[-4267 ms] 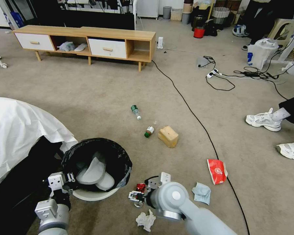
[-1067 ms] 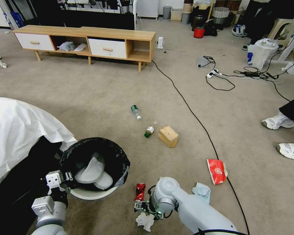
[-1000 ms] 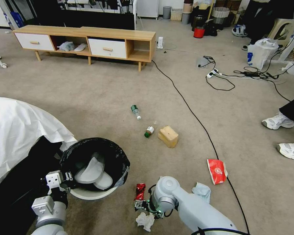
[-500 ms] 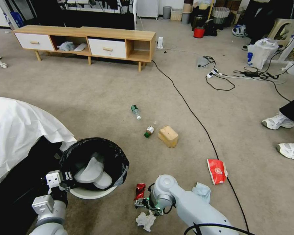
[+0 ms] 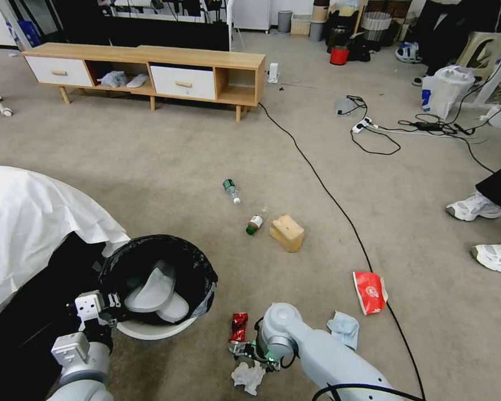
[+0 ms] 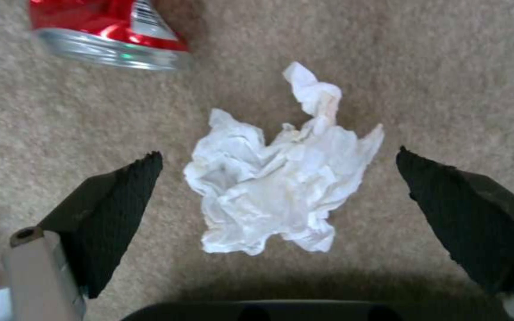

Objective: Pick up the trash bin and place the garbage on the floor into it.

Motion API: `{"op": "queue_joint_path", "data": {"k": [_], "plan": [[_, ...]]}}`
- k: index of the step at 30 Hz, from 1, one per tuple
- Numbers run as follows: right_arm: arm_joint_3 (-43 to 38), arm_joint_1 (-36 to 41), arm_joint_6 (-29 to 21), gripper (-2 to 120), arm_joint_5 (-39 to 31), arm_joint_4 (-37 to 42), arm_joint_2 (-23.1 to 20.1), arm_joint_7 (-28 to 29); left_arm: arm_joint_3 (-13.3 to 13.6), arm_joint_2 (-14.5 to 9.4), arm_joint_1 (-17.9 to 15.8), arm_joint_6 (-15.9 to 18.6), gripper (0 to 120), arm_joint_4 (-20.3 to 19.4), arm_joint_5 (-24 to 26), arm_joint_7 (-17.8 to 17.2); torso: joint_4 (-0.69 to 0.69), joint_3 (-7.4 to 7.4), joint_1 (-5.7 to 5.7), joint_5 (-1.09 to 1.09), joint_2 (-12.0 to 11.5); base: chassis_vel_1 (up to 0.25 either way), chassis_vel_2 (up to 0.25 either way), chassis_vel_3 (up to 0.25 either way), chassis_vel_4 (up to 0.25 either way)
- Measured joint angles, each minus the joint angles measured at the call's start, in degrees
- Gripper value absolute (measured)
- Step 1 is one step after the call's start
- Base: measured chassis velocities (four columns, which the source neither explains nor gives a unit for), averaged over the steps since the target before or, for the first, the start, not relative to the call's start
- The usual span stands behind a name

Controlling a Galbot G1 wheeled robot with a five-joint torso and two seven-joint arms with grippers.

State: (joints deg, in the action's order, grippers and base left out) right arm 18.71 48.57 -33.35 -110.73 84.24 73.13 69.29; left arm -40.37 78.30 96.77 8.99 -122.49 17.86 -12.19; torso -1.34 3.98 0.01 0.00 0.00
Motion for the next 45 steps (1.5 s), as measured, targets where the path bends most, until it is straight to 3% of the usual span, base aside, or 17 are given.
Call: {"op": "queue_joint_path", "data": {"k": [31, 45], "plan": [[-2.36, 4.11, -0.25, 100, 2.36, 1.76, -4.89, -0.64, 0.53, 1.09, 0.42, -0.20, 2, 0.03, -0.88, -0.04, 0.00, 0.00, 0.00, 0.00, 0.00, 0.000, 0.000, 0.000, 0.000], [-1.22, 4.18, -0.26, 100, 3.35, 1.54, -3.42, -1.27, 0.43, 1.14, 0.67, -0.36, 2, 0.12, -1.22, -0.03, 0.00, 0.00, 0.00, 0.00, 0.00, 0.000, 0.000, 0.000, 0.000]]}}
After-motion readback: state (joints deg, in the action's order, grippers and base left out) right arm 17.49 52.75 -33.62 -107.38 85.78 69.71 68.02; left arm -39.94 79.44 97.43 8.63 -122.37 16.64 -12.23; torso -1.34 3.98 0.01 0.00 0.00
